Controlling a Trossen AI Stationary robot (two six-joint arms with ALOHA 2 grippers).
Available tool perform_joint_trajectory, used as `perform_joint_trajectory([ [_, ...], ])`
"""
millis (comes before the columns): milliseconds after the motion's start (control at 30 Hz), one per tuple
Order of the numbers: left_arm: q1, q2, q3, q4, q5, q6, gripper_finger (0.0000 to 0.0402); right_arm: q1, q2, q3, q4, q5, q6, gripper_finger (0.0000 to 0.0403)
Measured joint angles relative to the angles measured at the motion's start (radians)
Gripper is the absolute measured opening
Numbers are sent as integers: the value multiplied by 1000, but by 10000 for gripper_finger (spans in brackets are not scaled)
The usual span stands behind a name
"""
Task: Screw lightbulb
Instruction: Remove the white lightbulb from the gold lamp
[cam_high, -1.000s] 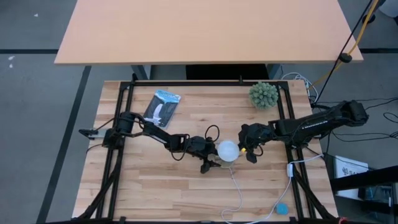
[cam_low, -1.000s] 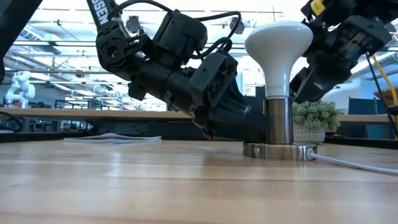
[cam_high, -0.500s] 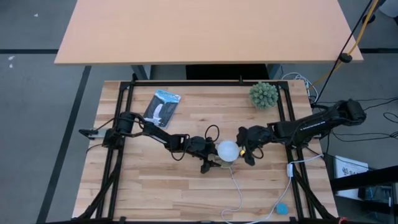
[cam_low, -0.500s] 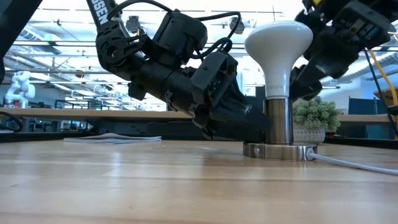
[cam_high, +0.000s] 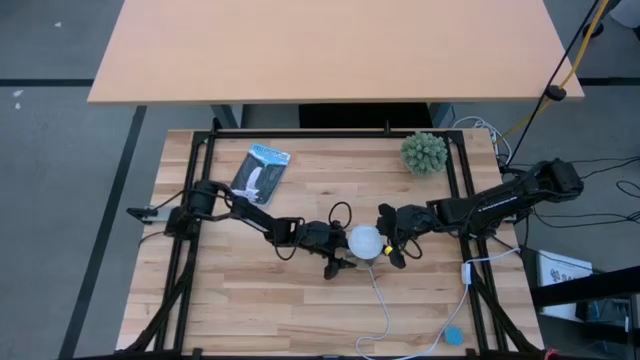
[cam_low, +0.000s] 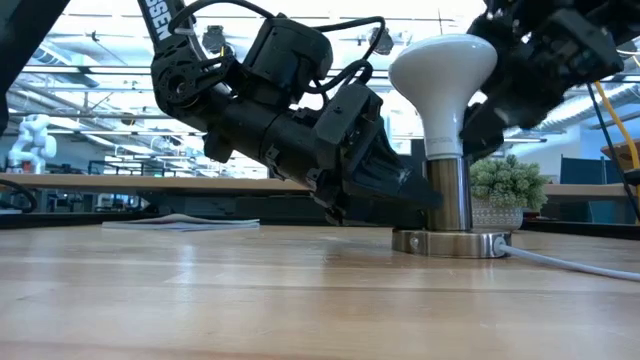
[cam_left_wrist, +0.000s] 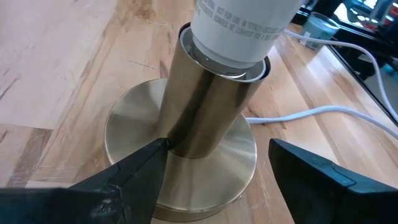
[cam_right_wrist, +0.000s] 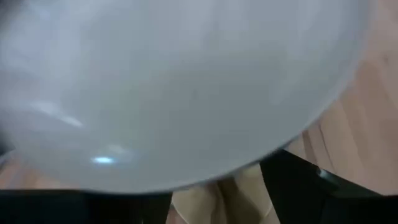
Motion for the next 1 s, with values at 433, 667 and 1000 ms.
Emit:
perform_joint_trajectory([
  [433,0,0,1,4,-105,-91,289,8,123,0,120,6,29,161],
  [667,0,0,2,5,-199,-127,289,8,106,0,107,104,43,157],
  [1000,1,1,2,3,-376,-179,289,20,108,0,99,248,82,157],
])
